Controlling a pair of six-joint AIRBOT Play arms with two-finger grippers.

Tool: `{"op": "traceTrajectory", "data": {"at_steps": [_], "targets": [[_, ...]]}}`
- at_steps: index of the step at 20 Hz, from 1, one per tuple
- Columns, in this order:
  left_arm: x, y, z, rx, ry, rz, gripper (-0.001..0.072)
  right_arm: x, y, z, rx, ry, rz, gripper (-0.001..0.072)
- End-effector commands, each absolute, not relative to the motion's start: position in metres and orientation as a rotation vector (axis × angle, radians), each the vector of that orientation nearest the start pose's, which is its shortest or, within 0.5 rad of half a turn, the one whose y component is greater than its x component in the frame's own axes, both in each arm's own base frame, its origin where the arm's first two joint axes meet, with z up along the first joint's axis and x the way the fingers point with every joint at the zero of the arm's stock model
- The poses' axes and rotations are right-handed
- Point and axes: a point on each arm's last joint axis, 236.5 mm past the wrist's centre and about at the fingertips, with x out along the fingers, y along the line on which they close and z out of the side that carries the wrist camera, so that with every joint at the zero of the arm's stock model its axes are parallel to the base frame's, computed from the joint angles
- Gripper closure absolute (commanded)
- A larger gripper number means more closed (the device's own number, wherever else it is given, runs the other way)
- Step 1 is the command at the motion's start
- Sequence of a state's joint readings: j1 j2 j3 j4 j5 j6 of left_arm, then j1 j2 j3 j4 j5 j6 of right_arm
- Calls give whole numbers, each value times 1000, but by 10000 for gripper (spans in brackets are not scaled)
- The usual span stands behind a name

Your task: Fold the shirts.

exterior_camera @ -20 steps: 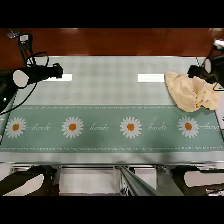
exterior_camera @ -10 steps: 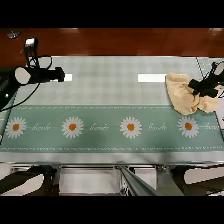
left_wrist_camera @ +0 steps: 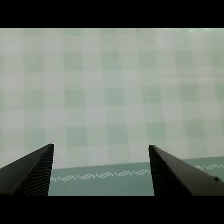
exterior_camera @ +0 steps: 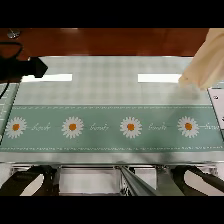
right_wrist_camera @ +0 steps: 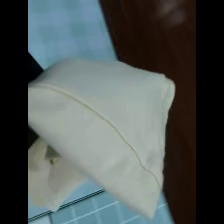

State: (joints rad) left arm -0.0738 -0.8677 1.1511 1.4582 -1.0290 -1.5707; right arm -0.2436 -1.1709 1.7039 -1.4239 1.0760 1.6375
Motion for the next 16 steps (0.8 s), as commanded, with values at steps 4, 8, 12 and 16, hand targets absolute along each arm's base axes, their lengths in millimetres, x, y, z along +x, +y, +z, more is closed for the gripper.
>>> {"op": "traceTrajectory", "data": {"at_steps": [4, 8, 12, 16], "targets": [[265, -79, 169, -200, 699, -264, 8, 350, 23, 428, 101, 229, 107, 688], [245, -106, 142, -293, 765, -355, 8, 316, 88, 417, 1, 295, 316, 688], [245, -110, 126, -308, 810, -361, 8, 300, 161, 334, -7, 547, 518, 688], [247, -110, 119, -310, 835, -357, 8, 303, 227, 219, 128, 748, 576, 688]]}}
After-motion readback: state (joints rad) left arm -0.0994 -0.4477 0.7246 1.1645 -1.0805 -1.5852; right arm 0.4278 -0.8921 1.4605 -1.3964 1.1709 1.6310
